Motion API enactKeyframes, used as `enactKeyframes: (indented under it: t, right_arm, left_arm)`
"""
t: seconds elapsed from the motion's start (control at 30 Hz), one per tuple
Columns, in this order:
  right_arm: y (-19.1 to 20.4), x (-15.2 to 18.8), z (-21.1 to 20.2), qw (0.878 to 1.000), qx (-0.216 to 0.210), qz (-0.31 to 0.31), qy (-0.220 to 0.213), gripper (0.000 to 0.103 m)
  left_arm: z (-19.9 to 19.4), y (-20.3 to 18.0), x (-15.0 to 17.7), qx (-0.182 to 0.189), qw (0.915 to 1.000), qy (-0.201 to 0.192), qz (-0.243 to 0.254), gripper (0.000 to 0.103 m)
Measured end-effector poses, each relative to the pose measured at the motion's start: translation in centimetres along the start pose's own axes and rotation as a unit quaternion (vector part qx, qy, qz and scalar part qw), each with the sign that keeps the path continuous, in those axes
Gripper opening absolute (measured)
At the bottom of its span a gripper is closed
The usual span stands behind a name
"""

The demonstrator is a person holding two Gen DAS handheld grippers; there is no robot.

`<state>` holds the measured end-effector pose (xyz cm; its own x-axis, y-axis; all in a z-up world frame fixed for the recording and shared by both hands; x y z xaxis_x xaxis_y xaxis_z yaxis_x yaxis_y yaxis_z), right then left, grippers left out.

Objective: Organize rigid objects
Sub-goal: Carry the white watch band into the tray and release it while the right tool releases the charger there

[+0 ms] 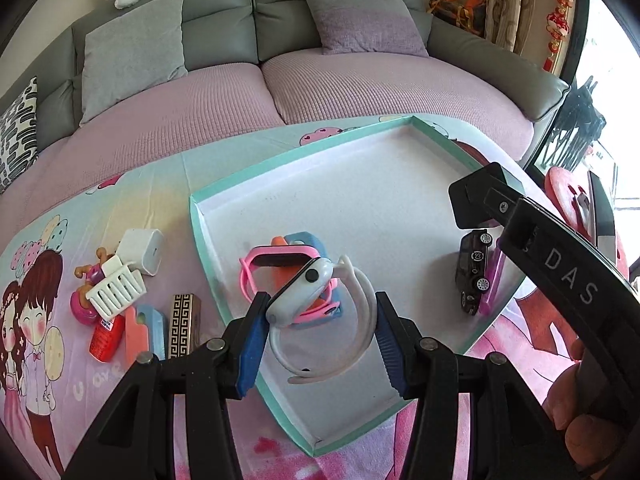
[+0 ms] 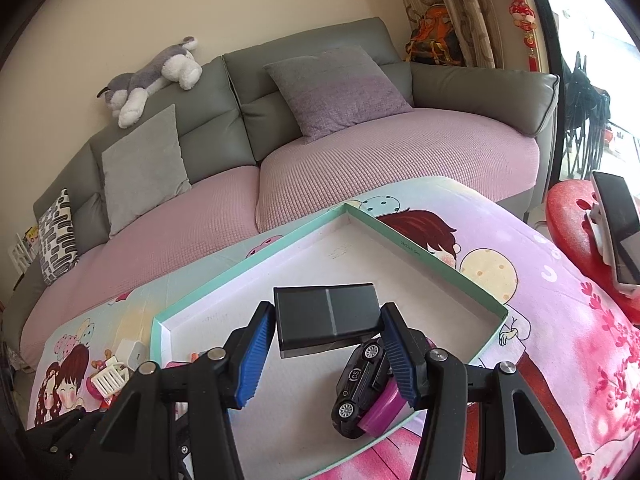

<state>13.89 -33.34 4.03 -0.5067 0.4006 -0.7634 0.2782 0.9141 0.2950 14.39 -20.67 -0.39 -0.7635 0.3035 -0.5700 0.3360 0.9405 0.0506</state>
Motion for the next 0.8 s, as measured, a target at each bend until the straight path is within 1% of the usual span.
enactKeyframes:
  t: [0.1,0.3,0.47,0.6,0.8]
  right_arm:
    - [0.2,0.4,0.6,1.000,-0.006,-0.001,0.007,0.057]
    - [0.4,1.2,1.4,1.000,-0.007,-0.007,0.020,0.058]
    - [0.4,1.4,1.8,1.000,-0.005,-0.012,0.027,0.058]
    - [0.4,1.6,1.9,0.999,0.000,-0.015,0.030,0.058]
    - [0.4,1.4,1.8,0.999,-0.003,-0.013,0.029,0.058]
  left_arm:
    - [0.6,-0.2,0.2,-0.001,1.0000,0.007,0.000,0.053]
    - [1.3,-0.3,-0.3,-0.009,0.9999,0.000,-0.007,0.054]
    - [2.2,-0.2,-0.2,-0.028,0.9996,0.005,-0.003,0.055]
    - [2.6,-0.1,0.1,-0.023,0.9996,0.017,-0.008,0.055]
    - [2.3,-0.2,0.2,-0.022,0.9996,0.014,-0.007,0.055]
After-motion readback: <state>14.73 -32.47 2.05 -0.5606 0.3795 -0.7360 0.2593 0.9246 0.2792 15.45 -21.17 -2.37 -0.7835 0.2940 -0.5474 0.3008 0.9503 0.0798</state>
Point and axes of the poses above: each gripper's, at about its wrist camera, not at the fingertips, and z roughly the way its jaws point, y to its left, x to its underside, the point moved 10 cm from there along z, roughly the way its jaws point, and after that the axes turned 5 degrees about -x, right-handed, at the moved point
